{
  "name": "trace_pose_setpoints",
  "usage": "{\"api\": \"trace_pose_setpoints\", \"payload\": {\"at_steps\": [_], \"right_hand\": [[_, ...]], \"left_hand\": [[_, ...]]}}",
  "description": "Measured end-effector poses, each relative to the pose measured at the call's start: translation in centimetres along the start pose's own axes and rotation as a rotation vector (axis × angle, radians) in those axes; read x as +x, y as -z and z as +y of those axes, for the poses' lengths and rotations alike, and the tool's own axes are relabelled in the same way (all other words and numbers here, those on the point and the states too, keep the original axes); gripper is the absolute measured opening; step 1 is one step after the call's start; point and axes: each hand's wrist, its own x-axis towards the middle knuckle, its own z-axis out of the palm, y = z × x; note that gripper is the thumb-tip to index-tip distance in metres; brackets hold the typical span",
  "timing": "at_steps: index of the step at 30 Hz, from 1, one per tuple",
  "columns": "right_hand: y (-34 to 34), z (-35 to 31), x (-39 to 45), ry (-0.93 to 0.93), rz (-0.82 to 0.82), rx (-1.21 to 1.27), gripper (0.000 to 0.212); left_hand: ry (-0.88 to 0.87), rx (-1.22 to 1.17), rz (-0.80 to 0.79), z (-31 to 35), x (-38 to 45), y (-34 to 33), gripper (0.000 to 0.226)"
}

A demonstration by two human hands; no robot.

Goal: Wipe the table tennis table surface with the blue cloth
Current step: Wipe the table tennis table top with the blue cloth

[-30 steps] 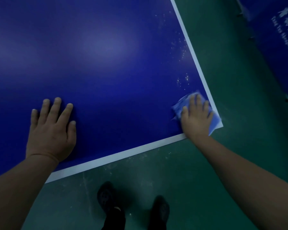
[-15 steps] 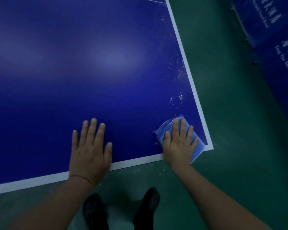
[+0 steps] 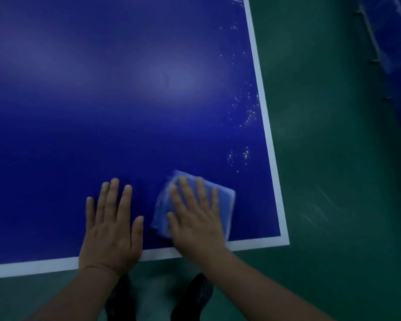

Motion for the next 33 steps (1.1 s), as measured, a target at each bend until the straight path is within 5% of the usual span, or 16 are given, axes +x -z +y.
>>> {"api": "trace_pose_setpoints", "payload": {"at_steps": [3, 7, 10, 12, 15, 18, 26, 33], "right_hand": [[0.6, 2.9, 5.4, 0.164, -0.002, 0.012, 0.059], [3.2, 15.6, 12.3, -0.272, 0.042, -0.031, 0.062], [4.4, 17.6, 12.4, -0.45, 0.014, 0.048, 0.059], [3.5, 13.5, 8.6, -0.402, 0.009, 0.032, 0.061], [1.9, 7.2, -1.1, -0.07, -0.097, -0.015, 0.06], [2.2, 9.2, -1.9, 0.112, -0.126, -0.037, 0.059], [4.8, 20.3, 13.5, -0.202, -0.05, -0.042, 0.066], [2.3, 15.6, -6.6, -0.047, -0.075, -0.063, 0.061]], "left_hand": [[0.01, 0.004, 0.017, 0.1, 0.1, 0.0, 0.068], [0.001, 0.048, -0.017, 0.0, 0.2, 0.0, 0.067], [0.001, 0.052, -0.028, 0.1, 0.1, 0.0, 0.064], [0.008, 0.054, -0.032, 0.1, 0.1, 0.1, 0.063], [0.0, 0.055, -0.029, 0.2, 0.2, 0.1, 0.064], [0.005, 0.05, -0.033, 0.1, 0.1, 0.0, 0.063], [0.012, 0.046, -0.024, 0.2, 0.3, 0.1, 0.062], [0.02, 0.026, -0.026, 0.2, 0.2, 0.0, 0.062]]}}
